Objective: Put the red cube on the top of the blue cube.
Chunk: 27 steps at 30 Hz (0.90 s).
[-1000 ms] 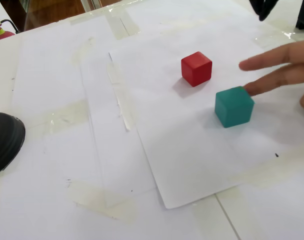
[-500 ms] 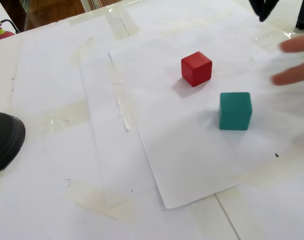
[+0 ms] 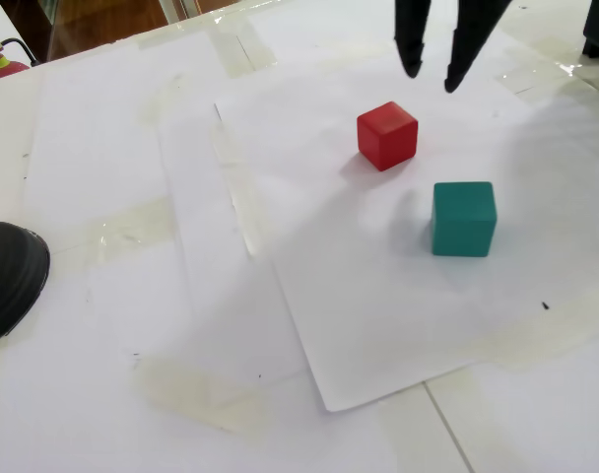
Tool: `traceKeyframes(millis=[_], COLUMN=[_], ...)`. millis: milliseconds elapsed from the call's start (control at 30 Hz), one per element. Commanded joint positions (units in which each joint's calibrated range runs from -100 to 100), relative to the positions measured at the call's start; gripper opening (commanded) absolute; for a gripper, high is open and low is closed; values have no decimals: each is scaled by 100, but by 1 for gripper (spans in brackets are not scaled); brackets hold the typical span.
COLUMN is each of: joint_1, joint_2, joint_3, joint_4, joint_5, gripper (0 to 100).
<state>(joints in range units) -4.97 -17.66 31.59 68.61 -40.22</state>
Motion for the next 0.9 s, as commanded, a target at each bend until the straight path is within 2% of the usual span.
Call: traceKeyframes(millis=[0,300,867], joint_1=[5,-18,-78], joint_2=[15,538,1551], joint_3=[-603,-576,-603], joint_4=[-236,-676,-1361], joint_5=[-122,-376,-464], gripper=[28,33,32])
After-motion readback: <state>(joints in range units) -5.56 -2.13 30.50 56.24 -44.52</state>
